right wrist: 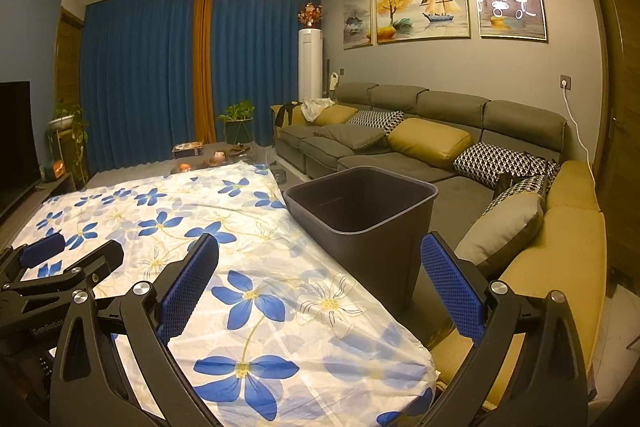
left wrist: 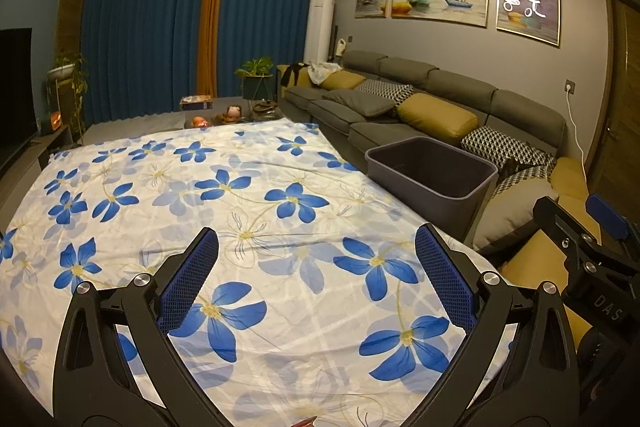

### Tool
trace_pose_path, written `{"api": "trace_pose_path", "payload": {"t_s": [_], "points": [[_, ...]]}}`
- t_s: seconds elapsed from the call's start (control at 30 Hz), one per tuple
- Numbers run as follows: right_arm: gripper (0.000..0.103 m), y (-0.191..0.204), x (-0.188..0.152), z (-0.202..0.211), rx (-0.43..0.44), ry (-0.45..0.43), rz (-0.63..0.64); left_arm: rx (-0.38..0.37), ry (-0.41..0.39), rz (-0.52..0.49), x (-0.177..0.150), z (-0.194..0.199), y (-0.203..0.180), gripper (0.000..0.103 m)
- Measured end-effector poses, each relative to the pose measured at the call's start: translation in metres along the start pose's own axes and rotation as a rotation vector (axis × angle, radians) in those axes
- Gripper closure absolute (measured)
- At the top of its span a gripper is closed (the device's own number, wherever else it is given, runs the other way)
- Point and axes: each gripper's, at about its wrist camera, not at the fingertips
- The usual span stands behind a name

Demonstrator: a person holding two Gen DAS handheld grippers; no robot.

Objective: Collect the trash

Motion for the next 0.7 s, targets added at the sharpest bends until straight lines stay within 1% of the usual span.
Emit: {"api": "trace_pose_path", "payload": {"t_s": [0.7], "points": [[0.006,-0.0001,-0.0022,-0.0005,0.006,0.003,-0.005,0.006,-0.009,0.002,-0.0006,0.0029,-0.0004,0.006]]}}
Point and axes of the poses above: each gripper's, at about its wrist camera, not at the fingertips, and z roughly against the way its jaws point, y to its left, x to its top, and after that the axes turned 7 degrees about -z, right-handed
